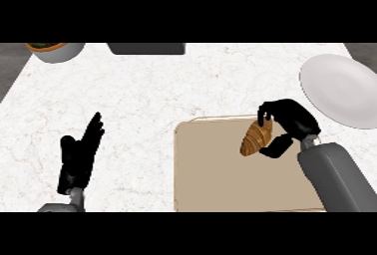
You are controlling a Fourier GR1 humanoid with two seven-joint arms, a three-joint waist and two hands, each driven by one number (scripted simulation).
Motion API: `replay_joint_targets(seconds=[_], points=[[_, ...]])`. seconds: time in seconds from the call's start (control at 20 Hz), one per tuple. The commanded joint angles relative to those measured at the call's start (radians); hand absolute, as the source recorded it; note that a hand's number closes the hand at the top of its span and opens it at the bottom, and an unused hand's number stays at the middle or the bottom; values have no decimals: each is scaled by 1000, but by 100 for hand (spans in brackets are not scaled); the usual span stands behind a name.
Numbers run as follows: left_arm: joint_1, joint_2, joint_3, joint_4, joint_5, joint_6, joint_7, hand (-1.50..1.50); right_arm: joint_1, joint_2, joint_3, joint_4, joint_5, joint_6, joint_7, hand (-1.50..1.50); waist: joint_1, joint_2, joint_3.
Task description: Pick the croissant from the tray and place it in the plate
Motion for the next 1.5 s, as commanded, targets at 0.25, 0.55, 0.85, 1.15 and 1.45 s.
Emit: replay_joint_targets(seconds=[0.25,0.55,0.85,1.15,1.45], points=[[-8,9,31,33,10,-36,-37,0,-41,-157,-171,189,-43,-186,-363,150,0,5,2],[-24,-11,24,56,-4,-17,-25,0,-98,-175,-341,70,-178,-215,-315,150,-12,1,2],[-66,-10,52,71,-8,-12,-13,0,-114,-226,-446,121,-195,-260,-264,150,-4,4,1],[35,-24,17,8,-20,-35,-39,0,-263,-272,-493,375,-187,-282,-263,150,14,7,2],[-29,-35,25,-1,-28,-23,8,0,-403,-383,-511,673,-135,-312,-354,150,31,14,3]])
